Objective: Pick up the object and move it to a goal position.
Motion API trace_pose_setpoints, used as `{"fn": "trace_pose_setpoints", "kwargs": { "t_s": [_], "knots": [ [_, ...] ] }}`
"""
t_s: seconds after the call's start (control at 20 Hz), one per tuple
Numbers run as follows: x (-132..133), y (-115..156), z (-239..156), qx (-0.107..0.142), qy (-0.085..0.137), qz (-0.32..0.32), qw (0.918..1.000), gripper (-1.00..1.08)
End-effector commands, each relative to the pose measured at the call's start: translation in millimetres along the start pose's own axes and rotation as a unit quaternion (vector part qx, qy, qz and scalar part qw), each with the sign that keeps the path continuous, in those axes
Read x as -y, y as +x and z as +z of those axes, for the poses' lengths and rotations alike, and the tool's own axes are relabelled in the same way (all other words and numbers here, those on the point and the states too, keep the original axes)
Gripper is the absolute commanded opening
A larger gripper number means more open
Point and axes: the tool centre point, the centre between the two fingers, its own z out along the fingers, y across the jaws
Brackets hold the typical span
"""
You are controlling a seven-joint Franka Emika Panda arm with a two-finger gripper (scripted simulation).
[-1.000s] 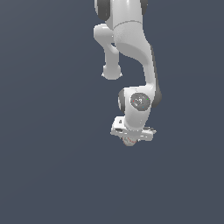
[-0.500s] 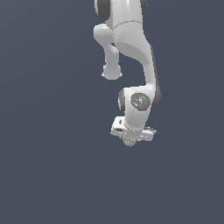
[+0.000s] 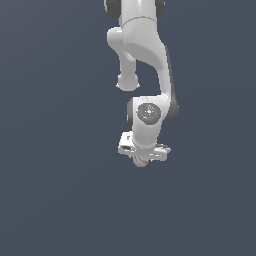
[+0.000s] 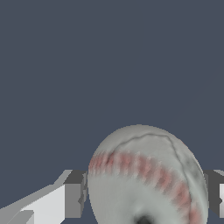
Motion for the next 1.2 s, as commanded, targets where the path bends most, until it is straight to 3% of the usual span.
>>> {"fn": "trace_pose_setpoints", "kwargs": {
  "t_s": [0.0,0.8,1.15],
  "knots": [
    [-21,9,-13,-0.002,0.000,0.001,1.0000,-1.00],
    [-174,77,-105,-0.002,0.001,0.001,1.0000,-1.00],
    [-224,101,-135,-0.002,0.000,0.001,1.0000,-1.00]
  ]
}}
